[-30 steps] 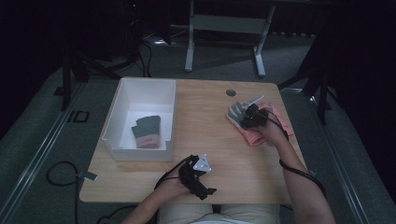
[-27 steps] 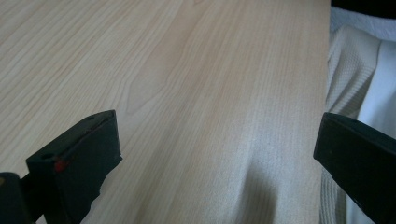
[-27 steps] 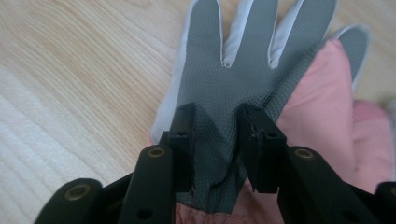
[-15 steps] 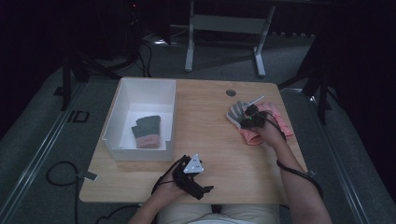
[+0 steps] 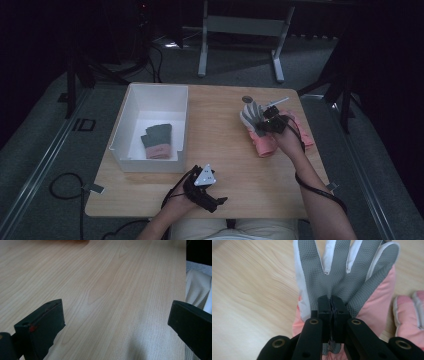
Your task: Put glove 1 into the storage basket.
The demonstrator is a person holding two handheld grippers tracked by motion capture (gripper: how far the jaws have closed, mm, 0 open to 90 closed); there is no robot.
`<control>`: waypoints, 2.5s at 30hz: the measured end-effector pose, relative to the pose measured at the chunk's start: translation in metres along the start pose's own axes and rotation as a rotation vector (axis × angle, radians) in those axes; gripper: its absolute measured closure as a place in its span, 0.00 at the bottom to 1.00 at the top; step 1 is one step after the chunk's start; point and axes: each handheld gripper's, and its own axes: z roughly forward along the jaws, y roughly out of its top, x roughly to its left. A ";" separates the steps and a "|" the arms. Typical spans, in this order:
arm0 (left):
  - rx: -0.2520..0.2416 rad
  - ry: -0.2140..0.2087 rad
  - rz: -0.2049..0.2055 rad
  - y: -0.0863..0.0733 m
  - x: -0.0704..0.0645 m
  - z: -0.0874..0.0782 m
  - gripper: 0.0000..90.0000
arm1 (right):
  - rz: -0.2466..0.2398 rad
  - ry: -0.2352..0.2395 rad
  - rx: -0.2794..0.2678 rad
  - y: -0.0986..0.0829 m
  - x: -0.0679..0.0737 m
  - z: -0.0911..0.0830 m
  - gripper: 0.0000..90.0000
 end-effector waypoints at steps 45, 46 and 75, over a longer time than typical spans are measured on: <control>0.035 -0.030 0.038 -0.008 -0.001 0.007 0.00 | 0.272 -0.061 -0.074 -0.048 0.134 0.041 0.92; 0.035 -0.030 0.038 -0.008 -0.001 0.007 0.00 | 0.272 -0.061 -0.074 -0.048 0.134 0.041 0.92; 0.041 -0.044 0.033 -0.010 0.000 0.009 0.00 | 0.107 -0.133 -0.247 -0.069 -0.010 -0.065 0.73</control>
